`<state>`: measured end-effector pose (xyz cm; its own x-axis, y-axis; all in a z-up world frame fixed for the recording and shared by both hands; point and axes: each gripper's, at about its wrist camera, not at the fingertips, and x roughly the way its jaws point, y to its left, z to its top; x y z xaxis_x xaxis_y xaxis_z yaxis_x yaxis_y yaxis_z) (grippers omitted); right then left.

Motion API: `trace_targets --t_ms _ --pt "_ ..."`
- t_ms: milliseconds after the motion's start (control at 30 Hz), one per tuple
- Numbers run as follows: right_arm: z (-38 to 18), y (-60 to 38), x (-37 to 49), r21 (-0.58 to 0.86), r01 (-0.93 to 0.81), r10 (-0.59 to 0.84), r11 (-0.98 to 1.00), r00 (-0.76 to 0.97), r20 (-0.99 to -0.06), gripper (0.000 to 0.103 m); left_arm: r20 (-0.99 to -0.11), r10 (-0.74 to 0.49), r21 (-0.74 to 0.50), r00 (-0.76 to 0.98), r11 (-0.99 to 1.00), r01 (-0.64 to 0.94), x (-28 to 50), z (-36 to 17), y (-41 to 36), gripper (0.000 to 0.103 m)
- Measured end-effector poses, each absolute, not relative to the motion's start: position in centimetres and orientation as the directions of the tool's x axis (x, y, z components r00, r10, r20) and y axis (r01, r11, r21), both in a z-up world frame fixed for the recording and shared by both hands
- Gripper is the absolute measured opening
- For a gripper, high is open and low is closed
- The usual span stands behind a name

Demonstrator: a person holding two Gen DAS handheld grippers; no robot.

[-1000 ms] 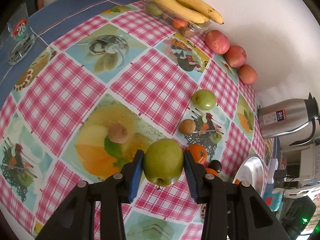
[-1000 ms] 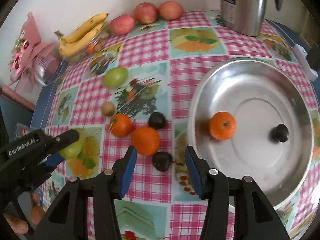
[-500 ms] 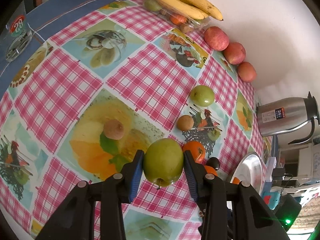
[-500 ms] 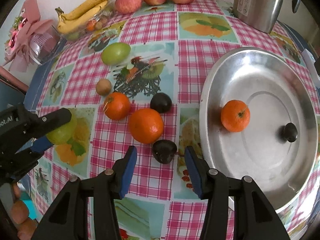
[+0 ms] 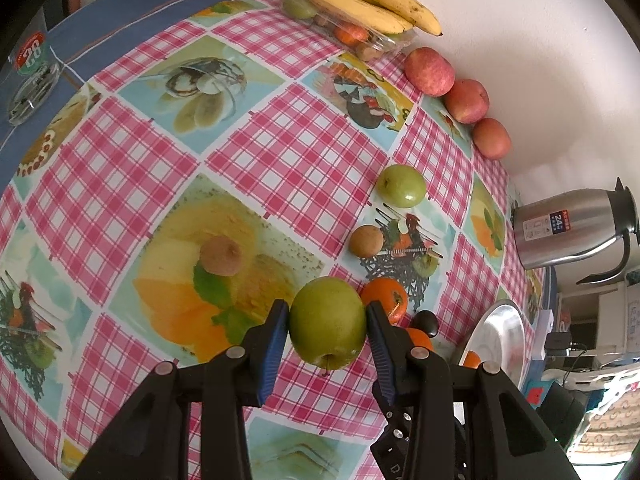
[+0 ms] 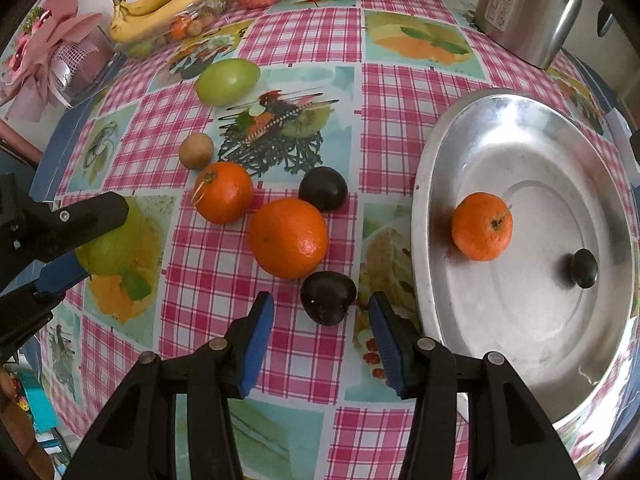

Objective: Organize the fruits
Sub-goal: 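Close the right gripper on the dark plum while the left holds the green apple, then carry the green apple in the left tool while the right carries the plum toward the plate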

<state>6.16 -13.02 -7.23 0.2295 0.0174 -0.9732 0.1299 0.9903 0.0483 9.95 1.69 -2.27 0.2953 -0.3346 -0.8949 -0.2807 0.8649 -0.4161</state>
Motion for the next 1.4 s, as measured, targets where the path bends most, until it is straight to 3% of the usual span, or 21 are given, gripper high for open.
trace_targets --t_ms 267,400,1000,1400 --pt "-7.1 -13.4 6.3 0.063 0.143 0.027 0.988 0.244 -0.969 0.031 -0.894 -0.340 -0.420 0.290 0.862 -0.282 10.0 -2.4 1.8 0.042" --pt "-7.0 -13.6 6.2 0.066 0.143 0.028 0.988 0.248 -0.968 0.027 -0.894 -0.341 -0.421 0.290 0.862 -0.283 10.0 -2.5 1.8 0.042" --pt "-5.9 -13.5 5.7 0.097 0.147 0.054 0.984 0.274 -0.960 0.026 -0.893 -0.340 -0.422 0.295 0.861 -0.283 9.9 -2.3 1.7 0.042" --pt "-1.5 -14.2 5.0 0.147 0.166 0.067 0.975 0.410 -0.910 0.026 -0.880 -0.353 -0.440 0.318 0.857 -0.268 9.9 -1.4 1.4 0.042"
